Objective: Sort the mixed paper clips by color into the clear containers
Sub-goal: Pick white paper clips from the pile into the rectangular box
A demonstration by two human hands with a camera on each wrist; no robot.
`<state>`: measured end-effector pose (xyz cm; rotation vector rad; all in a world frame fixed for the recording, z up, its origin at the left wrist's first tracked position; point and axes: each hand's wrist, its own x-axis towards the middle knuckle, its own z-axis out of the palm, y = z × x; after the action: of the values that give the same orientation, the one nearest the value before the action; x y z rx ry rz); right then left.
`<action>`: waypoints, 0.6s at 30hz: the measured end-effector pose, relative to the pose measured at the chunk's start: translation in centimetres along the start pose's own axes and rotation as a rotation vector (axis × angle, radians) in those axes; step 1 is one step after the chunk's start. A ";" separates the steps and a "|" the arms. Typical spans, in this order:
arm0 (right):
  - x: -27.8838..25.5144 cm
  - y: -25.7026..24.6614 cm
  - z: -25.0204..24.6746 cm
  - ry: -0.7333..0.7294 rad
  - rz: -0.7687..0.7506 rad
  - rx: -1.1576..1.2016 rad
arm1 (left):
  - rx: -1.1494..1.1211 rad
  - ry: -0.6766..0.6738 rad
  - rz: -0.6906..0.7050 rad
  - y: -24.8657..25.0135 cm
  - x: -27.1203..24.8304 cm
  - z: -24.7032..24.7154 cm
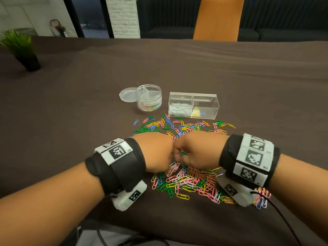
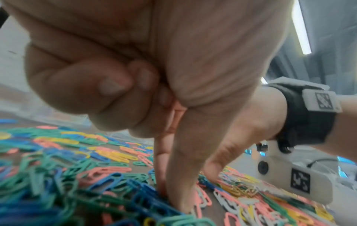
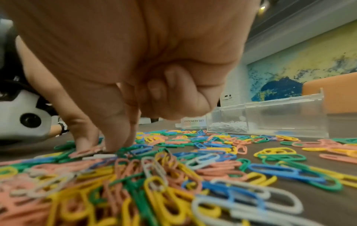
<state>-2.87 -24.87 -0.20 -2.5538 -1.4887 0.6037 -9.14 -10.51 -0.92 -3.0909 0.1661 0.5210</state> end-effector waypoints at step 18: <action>1.9 -1.0 1.2 -0.070 -0.031 -0.071 | -0.850 -0.063 -0.132 -5.7 -1.7 1.4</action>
<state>-3.32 -22.90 -1.53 -2.5818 -1.5979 0.6537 -10.61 -4.67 -1.74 -3.8342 -0.3575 0.8685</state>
